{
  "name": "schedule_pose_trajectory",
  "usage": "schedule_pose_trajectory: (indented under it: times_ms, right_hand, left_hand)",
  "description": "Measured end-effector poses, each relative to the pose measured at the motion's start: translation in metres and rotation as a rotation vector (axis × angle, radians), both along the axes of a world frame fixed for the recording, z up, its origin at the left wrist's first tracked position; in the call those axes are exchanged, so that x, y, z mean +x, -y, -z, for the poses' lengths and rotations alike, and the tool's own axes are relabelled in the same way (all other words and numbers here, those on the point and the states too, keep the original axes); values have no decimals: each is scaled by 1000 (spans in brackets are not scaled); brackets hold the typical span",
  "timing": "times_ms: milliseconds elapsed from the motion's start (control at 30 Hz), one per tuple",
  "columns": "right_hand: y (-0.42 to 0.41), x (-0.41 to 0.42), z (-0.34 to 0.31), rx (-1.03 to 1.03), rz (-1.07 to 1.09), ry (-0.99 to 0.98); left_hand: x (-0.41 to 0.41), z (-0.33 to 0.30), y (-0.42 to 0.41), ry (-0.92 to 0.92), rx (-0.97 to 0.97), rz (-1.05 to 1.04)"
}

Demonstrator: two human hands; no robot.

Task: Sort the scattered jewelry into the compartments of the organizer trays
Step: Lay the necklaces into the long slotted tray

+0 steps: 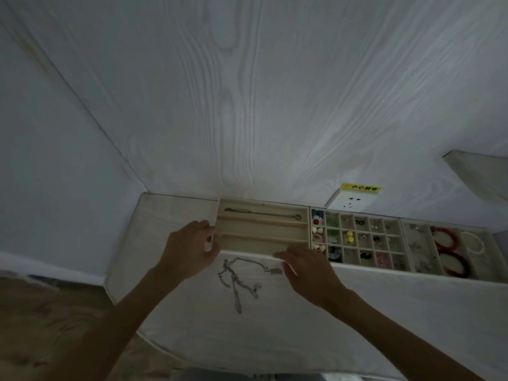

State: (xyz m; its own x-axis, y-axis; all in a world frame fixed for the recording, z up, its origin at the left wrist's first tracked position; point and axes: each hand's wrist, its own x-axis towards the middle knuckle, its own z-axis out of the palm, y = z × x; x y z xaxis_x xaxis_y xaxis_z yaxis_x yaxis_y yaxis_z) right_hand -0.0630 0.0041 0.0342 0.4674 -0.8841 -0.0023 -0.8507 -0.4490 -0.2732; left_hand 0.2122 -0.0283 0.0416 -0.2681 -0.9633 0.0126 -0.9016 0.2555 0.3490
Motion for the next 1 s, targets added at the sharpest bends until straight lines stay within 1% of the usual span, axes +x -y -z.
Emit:
schedule_pose_trajectory:
  times_ms: [100, 200, 233, 300, 367, 467, 533, 667, 733, 767, 833, 933, 1000]
  right_hand:
    - [22, -3, -3, -67, 106, 24]
    - [51, -4, -5, -55, 108, -34]
    - [59, -1, -5, -16, 95, -62]
    - [70, 8, -1, 71, 67, -104]
    - [78, 17, 3, 150, 84, -160]
    - [84, 21, 8, 192, 140, -216]
    - [84, 18, 9, 205, 163, -233]
    - [85, 13, 11, 196, 178, -224]
    - [85, 14, 9, 180, 174, -222]
    - [85, 14, 8, 165, 173, -209]
    - [83, 16, 2, 130, 163, -134]
    - [68, 17, -12, 78, 66, 8]
    - [49, 14, -20, 26, -8, 33]
  left_hand:
    - [-3, 10, 1, 23, -90, -29]
    - [-12, 10, 18, 41, -114, 53]
    - [-16, 10, 24, 58, -96, 86]
    - [-26, 8, 35, 105, 2, 140]
    - [-34, 9, 41, 138, 99, 143]
    - [-37, 14, 50, 172, 122, 107]
    - [-36, 16, 53, 172, 90, 98]
    - [-30, 21, 55, 244, -2, 105]
    - [-29, 20, 55, 251, 8, 120]
    - [-30, 18, 55, 250, 44, 124]
    - [-30, 14, 57, 244, 102, 104]
    - [-24, 9, 52, 192, 26, 45]
    - [-18, 5, 44, 159, -52, 18]
